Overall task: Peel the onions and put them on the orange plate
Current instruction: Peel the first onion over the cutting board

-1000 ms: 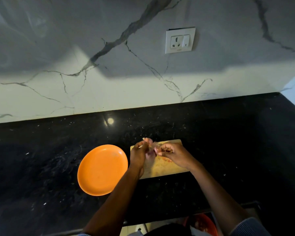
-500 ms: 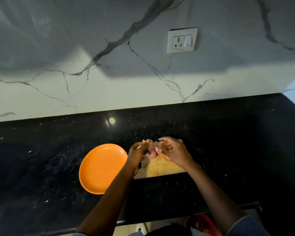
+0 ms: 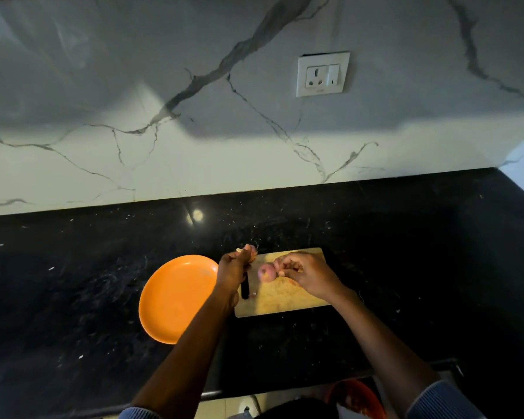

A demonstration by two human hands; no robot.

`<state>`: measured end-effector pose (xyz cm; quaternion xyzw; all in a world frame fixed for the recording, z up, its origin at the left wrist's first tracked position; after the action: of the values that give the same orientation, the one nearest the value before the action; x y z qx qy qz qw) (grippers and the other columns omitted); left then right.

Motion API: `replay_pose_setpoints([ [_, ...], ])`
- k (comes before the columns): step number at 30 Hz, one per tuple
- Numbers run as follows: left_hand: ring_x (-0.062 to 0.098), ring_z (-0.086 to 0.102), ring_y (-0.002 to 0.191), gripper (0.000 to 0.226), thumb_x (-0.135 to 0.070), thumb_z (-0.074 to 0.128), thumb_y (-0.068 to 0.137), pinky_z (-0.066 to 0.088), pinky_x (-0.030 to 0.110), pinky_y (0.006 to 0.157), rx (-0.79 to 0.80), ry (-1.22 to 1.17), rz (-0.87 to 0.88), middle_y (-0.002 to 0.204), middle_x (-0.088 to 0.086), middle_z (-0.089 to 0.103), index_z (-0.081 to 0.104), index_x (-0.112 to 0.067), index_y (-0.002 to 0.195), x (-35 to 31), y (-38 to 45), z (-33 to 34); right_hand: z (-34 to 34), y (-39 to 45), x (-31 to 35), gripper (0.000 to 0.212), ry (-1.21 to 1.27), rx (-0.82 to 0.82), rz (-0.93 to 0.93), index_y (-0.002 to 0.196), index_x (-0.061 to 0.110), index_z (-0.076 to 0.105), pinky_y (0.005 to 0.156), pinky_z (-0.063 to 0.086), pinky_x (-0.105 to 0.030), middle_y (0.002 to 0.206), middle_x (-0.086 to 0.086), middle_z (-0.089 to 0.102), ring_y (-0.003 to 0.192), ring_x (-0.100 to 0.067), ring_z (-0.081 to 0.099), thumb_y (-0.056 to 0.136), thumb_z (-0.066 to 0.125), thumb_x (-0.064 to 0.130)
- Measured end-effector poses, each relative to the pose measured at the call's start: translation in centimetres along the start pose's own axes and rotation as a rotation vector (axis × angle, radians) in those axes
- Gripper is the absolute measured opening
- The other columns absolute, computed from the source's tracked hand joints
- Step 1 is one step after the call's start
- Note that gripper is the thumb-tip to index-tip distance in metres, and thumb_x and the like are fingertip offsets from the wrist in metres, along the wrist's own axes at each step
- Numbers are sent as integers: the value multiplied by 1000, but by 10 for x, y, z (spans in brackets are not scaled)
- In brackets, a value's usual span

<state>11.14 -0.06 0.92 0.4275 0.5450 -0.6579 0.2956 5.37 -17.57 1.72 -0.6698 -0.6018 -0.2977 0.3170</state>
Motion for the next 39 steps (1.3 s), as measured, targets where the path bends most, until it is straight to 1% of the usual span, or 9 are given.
replay_pose_setpoints([
  [7,9,65,75,27,-41,53,101,39,28,64,143,45,-35,87,0,71,68,-20,93,4,-8,13,12,-6,-33,45,-120,58,178,132,29,63,97,54,-34,126,7,69,115,-11,65,89,75,24],
  [14,17,71,78,35,-35,59,100,50,17,54,171,41,-42,85,12,72,68,-18,70,3,-9,26,-3,1,9,53,76,-87,22,128,35,60,80,57,-25,110,11,69,91,1,66,80,82,38],
  [17,26,70,87,36,-40,61,98,50,28,74,232,57,-54,89,17,72,72,-12,78,0,-10,34,-8,4,22,48,86,-145,-21,122,33,65,75,53,-17,111,12,68,89,-1,67,78,85,32],
  [19,21,70,86,34,-41,62,97,48,30,74,233,76,-56,87,14,73,69,-14,78,-3,-9,36,-12,6,25,45,75,-162,-26,120,32,66,74,50,-11,112,14,68,89,3,66,79,84,28],
  [22,14,69,83,25,-39,63,97,48,26,65,221,114,-30,92,10,72,63,-18,83,-9,-8,30,-17,8,26,42,72,-131,-20,117,30,65,77,54,-20,110,16,70,91,0,66,79,84,31],
  [26,8,70,79,25,-38,56,100,48,19,60,295,136,-46,97,3,75,70,-20,110,-14,-12,29,-21,10,23,32,128,-107,-6,109,30,70,84,57,-28,105,17,73,96,0,67,80,83,34],
  [31,15,61,77,25,-43,59,97,43,26,67,307,23,-118,91,8,69,70,-20,101,-12,-12,31,-22,9,27,35,230,-102,-42,120,31,71,89,52,-20,115,18,72,107,1,65,86,78,31],
  [36,13,57,70,25,-44,60,96,41,24,62,311,59,-99,78,3,67,68,-22,90,-12,-10,31,-20,6,23,47,222,-123,-55,121,40,67,89,56,-31,118,15,68,106,-6,64,77,85,35],
  [39,11,58,64,25,-39,57,99,43,22,57,286,51,-73,73,2,68,65,-20,84,-16,-11,29,-19,5,23,51,221,-123,-58,122,36,65,89,55,-27,117,13,68,108,-2,63,76,86,32],
])
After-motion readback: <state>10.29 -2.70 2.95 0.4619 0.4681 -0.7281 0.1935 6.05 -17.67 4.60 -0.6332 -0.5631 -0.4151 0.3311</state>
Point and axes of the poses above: each hand's wrist, its own y-axis towards the middle knuckle, its own z-axis out of the palm, x = y × z, the point moved 8 cm from there along y, towards the middle knuckle
